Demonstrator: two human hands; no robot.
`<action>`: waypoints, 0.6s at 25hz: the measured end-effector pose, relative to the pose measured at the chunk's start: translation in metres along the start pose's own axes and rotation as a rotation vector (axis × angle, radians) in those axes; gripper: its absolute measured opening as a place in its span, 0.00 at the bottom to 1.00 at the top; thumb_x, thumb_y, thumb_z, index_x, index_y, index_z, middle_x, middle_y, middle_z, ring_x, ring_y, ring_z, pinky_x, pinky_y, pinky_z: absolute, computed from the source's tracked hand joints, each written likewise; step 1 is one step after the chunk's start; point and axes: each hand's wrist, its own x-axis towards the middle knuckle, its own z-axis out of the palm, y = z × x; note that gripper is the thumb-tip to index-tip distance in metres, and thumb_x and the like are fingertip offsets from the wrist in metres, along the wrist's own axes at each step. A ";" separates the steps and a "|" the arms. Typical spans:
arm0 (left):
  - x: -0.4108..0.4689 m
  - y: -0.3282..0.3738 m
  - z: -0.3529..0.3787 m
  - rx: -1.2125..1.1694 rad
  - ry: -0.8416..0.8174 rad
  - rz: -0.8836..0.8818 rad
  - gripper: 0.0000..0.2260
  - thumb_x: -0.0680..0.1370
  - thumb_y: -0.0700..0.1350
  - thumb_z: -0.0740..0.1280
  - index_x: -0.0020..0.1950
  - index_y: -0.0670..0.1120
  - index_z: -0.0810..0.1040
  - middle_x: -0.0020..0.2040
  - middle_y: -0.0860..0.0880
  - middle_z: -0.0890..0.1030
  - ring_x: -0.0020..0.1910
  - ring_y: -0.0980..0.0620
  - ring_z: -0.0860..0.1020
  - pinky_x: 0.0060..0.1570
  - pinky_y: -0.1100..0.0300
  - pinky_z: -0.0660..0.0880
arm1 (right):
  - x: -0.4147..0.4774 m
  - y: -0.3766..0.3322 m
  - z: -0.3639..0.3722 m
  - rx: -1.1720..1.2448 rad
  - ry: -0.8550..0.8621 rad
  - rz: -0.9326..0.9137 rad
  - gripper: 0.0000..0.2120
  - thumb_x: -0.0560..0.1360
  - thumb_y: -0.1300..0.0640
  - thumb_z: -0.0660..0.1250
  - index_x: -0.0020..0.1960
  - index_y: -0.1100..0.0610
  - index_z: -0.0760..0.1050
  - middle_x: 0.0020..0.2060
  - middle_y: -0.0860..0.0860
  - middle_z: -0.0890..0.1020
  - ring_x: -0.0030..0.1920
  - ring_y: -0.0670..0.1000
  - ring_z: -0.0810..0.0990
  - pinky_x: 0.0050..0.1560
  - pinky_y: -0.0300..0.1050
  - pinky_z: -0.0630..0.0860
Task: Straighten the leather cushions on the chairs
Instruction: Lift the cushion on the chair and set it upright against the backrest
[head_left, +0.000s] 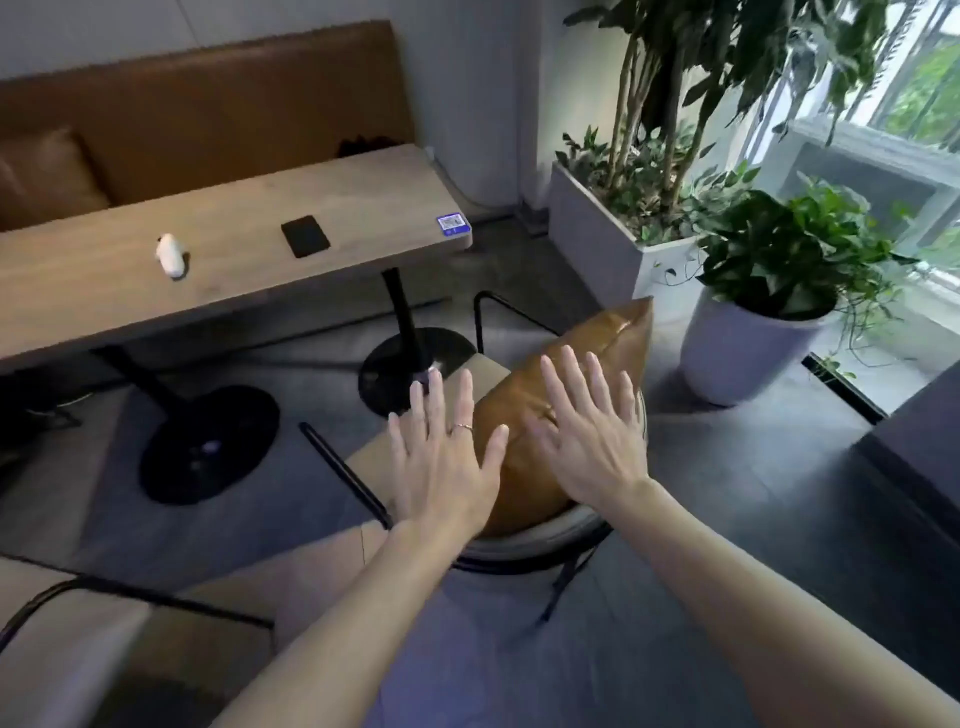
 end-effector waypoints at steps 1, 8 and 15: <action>-0.003 0.001 0.013 0.014 -0.046 -0.026 0.32 0.80 0.66 0.40 0.81 0.55 0.36 0.84 0.46 0.42 0.81 0.46 0.39 0.77 0.43 0.40 | -0.004 0.002 0.012 -0.001 -0.028 0.015 0.33 0.82 0.37 0.49 0.83 0.51 0.53 0.83 0.53 0.57 0.82 0.59 0.52 0.78 0.66 0.48; -0.012 -0.007 0.067 -0.061 -0.027 -0.047 0.32 0.80 0.64 0.39 0.83 0.53 0.49 0.84 0.45 0.51 0.82 0.45 0.46 0.77 0.40 0.50 | -0.013 0.001 0.063 0.082 -0.006 0.061 0.31 0.83 0.37 0.43 0.83 0.49 0.51 0.83 0.52 0.54 0.82 0.57 0.48 0.79 0.65 0.47; -0.017 -0.008 0.072 -0.395 0.097 -0.164 0.28 0.84 0.59 0.50 0.82 0.51 0.53 0.83 0.47 0.56 0.81 0.47 0.52 0.77 0.43 0.53 | -0.014 -0.001 0.062 0.180 -0.011 0.087 0.29 0.84 0.39 0.45 0.82 0.47 0.54 0.83 0.50 0.54 0.82 0.55 0.47 0.79 0.64 0.48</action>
